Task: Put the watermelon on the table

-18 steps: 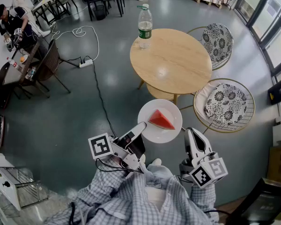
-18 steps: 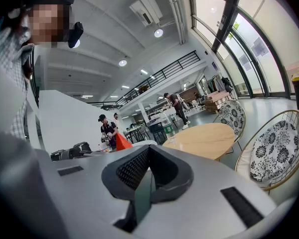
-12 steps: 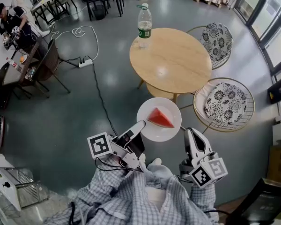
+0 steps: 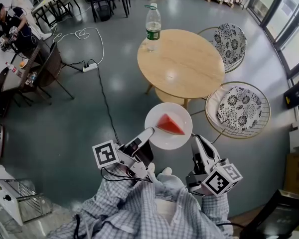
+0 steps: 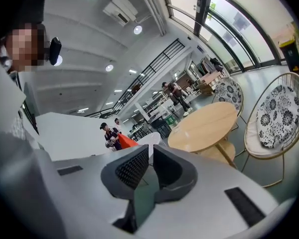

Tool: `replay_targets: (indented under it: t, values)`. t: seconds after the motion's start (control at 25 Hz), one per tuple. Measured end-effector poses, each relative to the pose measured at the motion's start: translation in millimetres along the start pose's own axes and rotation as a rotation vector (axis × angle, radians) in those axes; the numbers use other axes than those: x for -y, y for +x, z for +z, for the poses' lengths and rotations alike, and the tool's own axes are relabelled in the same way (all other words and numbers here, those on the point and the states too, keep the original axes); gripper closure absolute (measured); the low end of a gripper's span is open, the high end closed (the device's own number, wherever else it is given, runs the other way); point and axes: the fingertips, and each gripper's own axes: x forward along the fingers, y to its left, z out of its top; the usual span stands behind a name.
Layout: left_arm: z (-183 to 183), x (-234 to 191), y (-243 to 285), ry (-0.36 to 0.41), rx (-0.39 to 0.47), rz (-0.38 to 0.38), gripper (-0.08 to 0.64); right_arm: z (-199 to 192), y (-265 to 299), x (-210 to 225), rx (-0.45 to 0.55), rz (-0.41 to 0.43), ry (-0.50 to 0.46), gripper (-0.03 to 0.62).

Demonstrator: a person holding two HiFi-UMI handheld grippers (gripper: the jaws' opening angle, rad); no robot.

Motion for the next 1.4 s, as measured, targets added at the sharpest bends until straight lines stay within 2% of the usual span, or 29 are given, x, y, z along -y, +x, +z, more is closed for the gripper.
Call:
replay_targets:
  t: [0.08,0.12,0.2,0.4,0.52,0.76,1.04,1.4]
  values:
    - [1.1,0.8,-0.7,-0.002,-0.001,-0.002,0.528,-3.3,3.9,-2.3,-0.002,0.007,0.039,0.573]
    - [1.7,1.2,-0.8,-0.005,-0.002,-0.005,0.527,-4.6,5.8,-3.0,-0.003,0.009,0.060,0.534]
    - [2.9,1.6,-1.2,-0.010,-0.003,-0.010,0.527,-7.1,9.0,-4.0,-0.003,0.011,0.093,0.508]
    - [6.3,1.4,-2.2,-0.009,-0.025,-0.019,0.526,-14.5,17.9,-8.9,-0.019,0.018,0.139,0.509]
    - [7.7,0.9,-3.1,-0.021,-0.034,-0.020,0.526,-13.6,19.5,-10.7,0.008,0.016,0.163,0.509]
    - [11.1,0.6,-3.8,-0.014,-0.066,-0.019,0.526,-16.8,20.5,-13.2,0.032,-0.005,0.125,0.509]
    - [19.0,-4.3,-8.9,-0.020,-0.086,-0.017,0.526,-25.3,25.5,-17.2,0.045,-0.011,0.124,0.509]
    - [21.3,-3.5,-7.8,-0.015,-0.081,-0.023,0.526,-23.9,27.5,-17.7,0.048,0.006,0.118,0.509]
